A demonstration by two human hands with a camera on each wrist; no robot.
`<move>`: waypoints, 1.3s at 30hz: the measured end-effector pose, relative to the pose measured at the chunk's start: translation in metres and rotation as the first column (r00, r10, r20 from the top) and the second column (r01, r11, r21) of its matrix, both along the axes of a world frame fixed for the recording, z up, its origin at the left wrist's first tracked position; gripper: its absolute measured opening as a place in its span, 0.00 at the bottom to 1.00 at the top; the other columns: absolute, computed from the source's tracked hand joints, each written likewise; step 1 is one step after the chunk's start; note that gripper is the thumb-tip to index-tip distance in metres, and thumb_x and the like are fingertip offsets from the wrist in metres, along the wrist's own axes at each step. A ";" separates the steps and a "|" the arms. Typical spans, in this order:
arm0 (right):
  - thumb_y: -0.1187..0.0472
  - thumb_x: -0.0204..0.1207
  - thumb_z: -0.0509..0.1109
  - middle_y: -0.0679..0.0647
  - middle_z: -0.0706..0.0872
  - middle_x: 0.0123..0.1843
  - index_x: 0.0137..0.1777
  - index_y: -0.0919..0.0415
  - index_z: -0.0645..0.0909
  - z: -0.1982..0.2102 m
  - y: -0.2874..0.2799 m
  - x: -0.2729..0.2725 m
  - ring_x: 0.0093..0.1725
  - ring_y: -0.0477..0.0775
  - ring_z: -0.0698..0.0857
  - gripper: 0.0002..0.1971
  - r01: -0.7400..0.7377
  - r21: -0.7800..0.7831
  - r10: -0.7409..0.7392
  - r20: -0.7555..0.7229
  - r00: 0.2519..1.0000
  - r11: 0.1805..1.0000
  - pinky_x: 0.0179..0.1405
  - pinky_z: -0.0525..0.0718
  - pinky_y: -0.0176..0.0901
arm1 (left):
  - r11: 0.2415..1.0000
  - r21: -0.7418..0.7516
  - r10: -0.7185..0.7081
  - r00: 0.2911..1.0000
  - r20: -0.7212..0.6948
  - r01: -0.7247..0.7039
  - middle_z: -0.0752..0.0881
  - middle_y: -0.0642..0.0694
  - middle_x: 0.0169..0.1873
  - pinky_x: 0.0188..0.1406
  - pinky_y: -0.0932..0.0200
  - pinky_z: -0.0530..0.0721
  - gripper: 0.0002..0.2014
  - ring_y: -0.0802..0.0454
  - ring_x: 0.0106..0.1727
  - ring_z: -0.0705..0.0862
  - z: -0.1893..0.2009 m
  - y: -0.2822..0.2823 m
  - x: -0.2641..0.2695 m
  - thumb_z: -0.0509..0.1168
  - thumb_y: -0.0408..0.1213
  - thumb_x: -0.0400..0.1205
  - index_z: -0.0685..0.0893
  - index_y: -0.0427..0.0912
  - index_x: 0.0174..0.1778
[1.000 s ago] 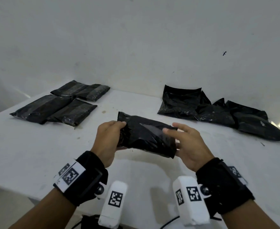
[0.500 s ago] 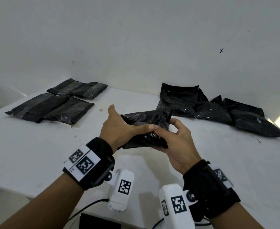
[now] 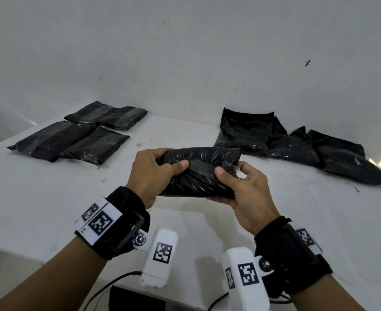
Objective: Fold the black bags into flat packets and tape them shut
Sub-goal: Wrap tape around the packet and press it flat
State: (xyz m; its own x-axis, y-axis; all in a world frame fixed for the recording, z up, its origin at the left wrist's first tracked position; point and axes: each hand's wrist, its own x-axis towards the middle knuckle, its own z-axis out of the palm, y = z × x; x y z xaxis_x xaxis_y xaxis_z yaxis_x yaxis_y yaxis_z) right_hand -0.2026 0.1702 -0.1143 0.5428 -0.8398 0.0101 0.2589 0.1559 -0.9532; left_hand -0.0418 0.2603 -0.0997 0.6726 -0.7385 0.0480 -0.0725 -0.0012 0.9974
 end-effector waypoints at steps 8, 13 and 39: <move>0.67 0.73 0.79 0.60 0.93 0.43 0.58 0.61 0.86 0.003 -0.001 -0.007 0.43 0.57 0.93 0.14 0.003 -0.217 -0.032 -0.129 0.991 0.976 0.45 0.92 0.53 | 0.898 0.439 -0.210 0.840 0.501 -0.037 0.59 0.46 0.79 0.74 0.50 0.72 0.45 0.43 0.76 0.69 0.007 0.006 0.006 0.76 0.52 0.75 0.59 0.51 0.84; 0.63 0.70 0.81 0.53 0.93 0.49 0.57 0.54 0.90 0.013 0.004 -0.004 0.51 0.54 0.92 0.15 -0.097 -0.461 0.008 -0.191 0.982 0.882 0.58 0.88 0.56 | 0.953 0.200 -0.302 0.787 0.538 0.229 0.79 0.63 0.69 0.75 0.52 0.73 0.32 0.66 0.72 0.73 0.034 -0.001 -0.005 0.75 0.64 0.69 0.79 0.64 0.70; 0.41 0.81 0.63 0.72 0.80 0.35 0.46 0.76 0.80 0.014 0.004 0.003 0.33 0.57 0.77 0.32 -0.208 -0.540 0.019 -0.334 0.942 0.816 0.35 0.76 0.56 | 0.971 -0.086 -0.203 0.959 0.199 0.223 0.92 0.38 0.40 0.48 0.52 0.87 0.15 0.50 0.40 0.89 0.026 -0.014 -0.004 0.66 0.41 0.85 0.91 0.33 0.44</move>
State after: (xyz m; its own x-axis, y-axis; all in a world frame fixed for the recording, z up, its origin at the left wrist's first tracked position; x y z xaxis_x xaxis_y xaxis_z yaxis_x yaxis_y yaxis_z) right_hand -0.1993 0.1744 -0.1006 0.6888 -0.6690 0.2794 -0.0388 -0.4189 -0.9072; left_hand -0.0455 0.2467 -0.0735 0.4715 -0.8476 0.2436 -0.2448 0.1395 0.9595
